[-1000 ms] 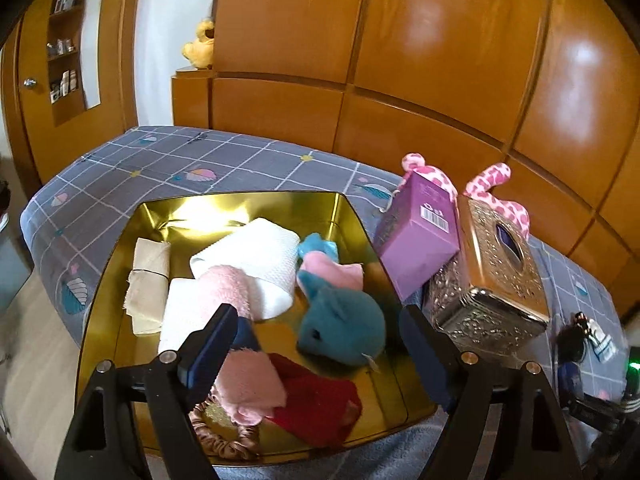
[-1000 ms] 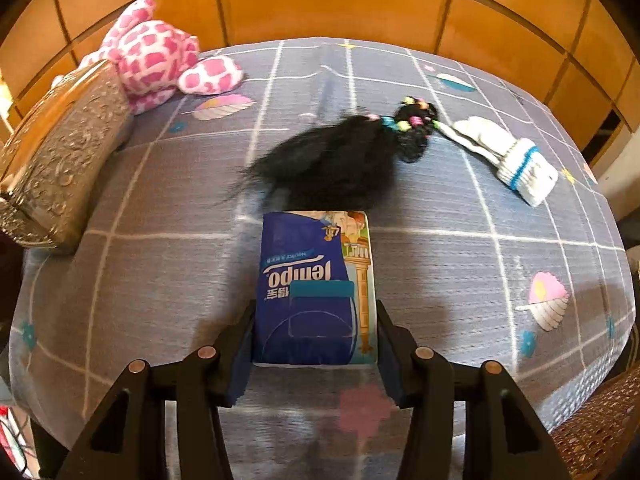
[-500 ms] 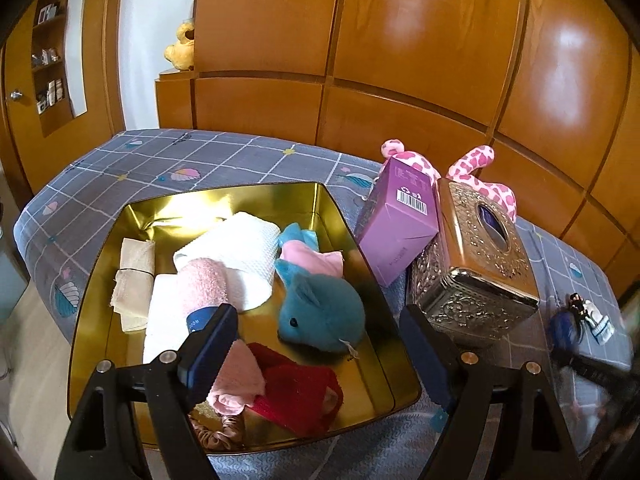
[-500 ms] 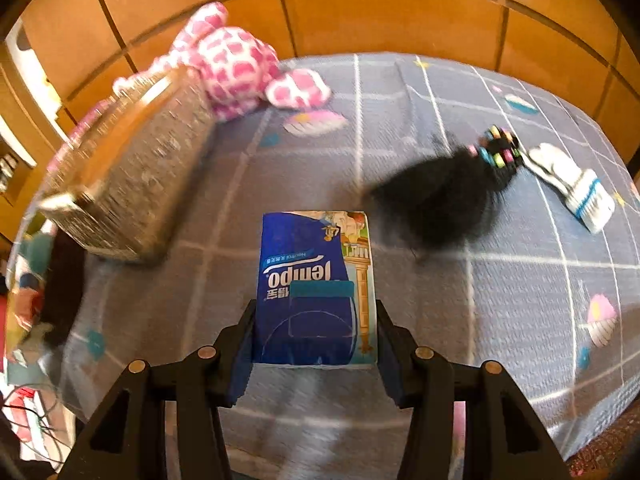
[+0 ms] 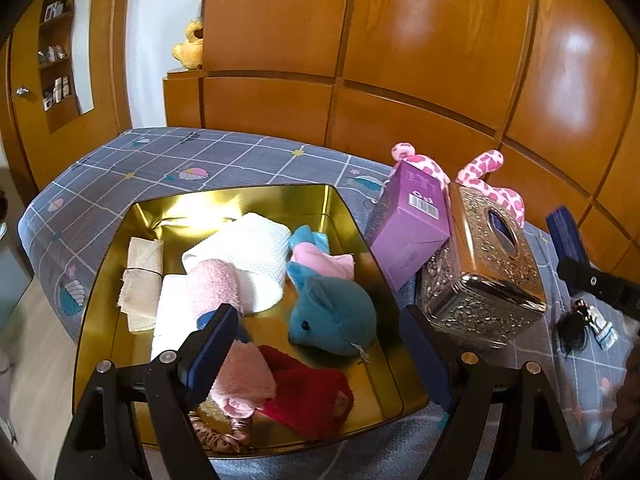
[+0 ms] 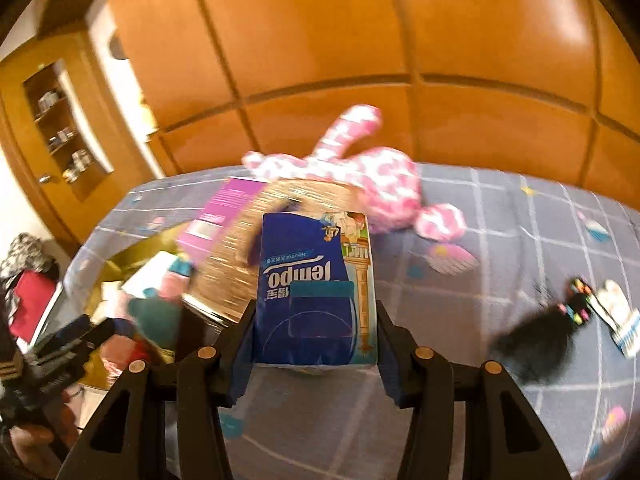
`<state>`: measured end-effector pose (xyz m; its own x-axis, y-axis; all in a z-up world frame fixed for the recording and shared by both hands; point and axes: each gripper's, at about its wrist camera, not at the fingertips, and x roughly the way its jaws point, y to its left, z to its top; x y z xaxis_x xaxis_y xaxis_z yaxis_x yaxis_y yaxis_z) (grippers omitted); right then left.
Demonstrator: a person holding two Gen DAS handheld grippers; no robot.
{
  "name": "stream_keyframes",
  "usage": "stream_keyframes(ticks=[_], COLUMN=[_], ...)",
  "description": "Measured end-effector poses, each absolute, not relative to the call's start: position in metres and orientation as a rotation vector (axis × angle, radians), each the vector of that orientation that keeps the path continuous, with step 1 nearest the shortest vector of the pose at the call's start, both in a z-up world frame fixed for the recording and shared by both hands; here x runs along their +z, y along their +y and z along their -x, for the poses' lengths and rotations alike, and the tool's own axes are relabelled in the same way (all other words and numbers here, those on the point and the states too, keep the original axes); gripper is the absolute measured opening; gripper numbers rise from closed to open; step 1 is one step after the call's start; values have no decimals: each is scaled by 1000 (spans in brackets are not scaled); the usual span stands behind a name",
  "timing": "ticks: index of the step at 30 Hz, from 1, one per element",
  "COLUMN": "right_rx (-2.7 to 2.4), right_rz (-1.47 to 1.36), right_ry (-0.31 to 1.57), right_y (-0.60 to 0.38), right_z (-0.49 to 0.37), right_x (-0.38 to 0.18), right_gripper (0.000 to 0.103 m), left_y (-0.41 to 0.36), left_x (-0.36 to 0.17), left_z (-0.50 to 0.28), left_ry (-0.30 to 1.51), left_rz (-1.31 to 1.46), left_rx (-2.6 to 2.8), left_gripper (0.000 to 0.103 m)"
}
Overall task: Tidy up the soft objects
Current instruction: 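Carry the Tempo tissue pack into the gold tray and open the right tool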
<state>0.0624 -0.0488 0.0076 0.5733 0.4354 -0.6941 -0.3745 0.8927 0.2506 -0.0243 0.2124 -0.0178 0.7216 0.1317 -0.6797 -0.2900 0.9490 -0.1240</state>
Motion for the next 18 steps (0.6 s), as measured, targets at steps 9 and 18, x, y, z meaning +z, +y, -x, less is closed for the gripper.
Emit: stream_keyframes(ticks=[9,18], right_rx=[635,738], right_rz=[-6,14], right_ry=[844,941], right_y=[26,111], right_z=[-65,-87], right_x=[18,1], right_gripper=[52,52], left_y=[237,273], left_x=[-12,-11], left_z=[26,29], left_ry=[701,691], left_rz=[254,314], left_rx=[329,422], left_gripper=[83,83])
